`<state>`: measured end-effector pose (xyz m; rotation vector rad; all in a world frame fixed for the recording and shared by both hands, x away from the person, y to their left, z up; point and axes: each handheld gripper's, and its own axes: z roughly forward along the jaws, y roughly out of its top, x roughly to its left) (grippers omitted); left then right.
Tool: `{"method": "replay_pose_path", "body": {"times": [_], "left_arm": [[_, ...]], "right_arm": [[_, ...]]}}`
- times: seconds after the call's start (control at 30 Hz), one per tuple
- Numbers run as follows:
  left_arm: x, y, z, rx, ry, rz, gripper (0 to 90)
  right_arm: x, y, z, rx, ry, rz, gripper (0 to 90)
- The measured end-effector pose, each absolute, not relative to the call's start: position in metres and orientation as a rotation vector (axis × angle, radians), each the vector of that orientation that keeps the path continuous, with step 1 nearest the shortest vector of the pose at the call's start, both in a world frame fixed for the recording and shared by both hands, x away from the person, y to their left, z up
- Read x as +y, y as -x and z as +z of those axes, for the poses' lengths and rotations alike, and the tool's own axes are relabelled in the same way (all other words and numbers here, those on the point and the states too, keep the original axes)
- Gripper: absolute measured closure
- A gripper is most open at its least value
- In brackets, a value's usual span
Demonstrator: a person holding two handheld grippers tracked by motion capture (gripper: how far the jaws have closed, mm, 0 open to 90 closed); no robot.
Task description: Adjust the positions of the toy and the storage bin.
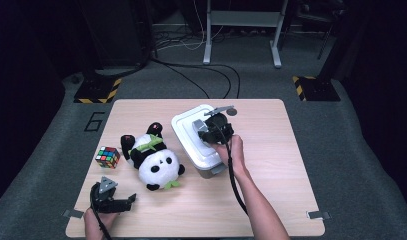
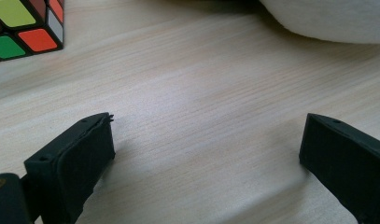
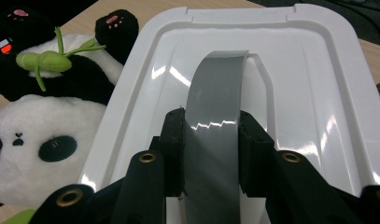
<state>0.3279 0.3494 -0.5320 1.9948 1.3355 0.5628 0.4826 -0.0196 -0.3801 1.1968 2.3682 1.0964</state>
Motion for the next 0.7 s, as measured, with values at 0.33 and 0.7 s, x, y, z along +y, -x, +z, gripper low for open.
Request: {"method": "replay_pose_path", "body": {"times": [0.33,0.7], "left_arm": [[0.349,-0.328,-0.532,1.335,-1.995,0.562,3.0],[0.349,-0.328,-0.532,1.335,-1.995,0.563,3.0]], "right_arm": [[-0.016,-0.489,-0.382,2.365,-1.224,1.137,67.7],[0.004,-0.487,-0.373,2.276,-1.079,0.945,52.0]]}}
